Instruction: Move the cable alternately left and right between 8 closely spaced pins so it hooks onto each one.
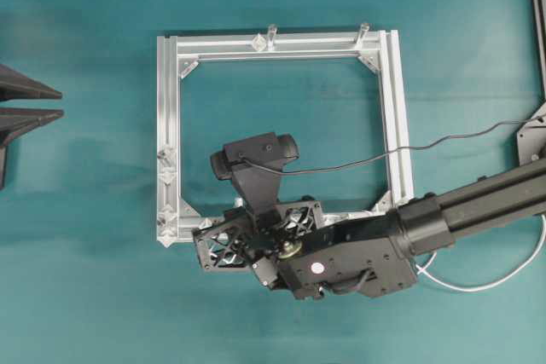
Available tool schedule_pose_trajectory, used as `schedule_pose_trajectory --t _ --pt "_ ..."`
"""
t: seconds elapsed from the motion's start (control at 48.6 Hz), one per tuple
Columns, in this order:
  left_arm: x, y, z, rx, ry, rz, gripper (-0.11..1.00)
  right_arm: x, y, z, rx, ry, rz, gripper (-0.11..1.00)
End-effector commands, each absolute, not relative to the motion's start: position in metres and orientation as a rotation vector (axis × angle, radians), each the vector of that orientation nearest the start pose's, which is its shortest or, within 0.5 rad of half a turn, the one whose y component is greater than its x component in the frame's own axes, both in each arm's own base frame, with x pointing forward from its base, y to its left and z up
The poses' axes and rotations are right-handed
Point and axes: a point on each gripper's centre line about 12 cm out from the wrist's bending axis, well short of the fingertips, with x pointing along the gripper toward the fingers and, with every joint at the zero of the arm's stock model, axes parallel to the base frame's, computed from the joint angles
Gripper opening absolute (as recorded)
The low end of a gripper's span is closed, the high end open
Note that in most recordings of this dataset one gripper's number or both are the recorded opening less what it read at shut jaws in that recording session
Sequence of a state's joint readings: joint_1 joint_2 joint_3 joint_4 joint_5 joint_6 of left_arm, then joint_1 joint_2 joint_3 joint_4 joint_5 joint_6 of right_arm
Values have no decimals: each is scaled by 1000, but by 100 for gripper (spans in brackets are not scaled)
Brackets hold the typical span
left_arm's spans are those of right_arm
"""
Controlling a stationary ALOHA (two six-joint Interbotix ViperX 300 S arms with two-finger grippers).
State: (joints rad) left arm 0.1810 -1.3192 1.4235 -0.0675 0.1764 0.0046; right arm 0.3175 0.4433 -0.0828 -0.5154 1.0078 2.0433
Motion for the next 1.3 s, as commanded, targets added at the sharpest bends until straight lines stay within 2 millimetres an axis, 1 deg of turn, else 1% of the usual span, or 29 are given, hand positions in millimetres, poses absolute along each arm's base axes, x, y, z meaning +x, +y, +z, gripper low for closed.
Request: schedule_pose_trajectory --t 0.0,0.555,0.699,1.275 --pt "135 24 199 -86 263 180 38 484 105 177 1064 715 -1018 12" --pt "135 24 199 -86 262 180 38 484 106 177 1065 715 -1014 12" --pt "135 24 199 -86 262 180 38 484 103 177 1064 713 -1023 12" --pt "135 24 198 -88 263 180 38 492 54 178 1005 723 -1045 12"
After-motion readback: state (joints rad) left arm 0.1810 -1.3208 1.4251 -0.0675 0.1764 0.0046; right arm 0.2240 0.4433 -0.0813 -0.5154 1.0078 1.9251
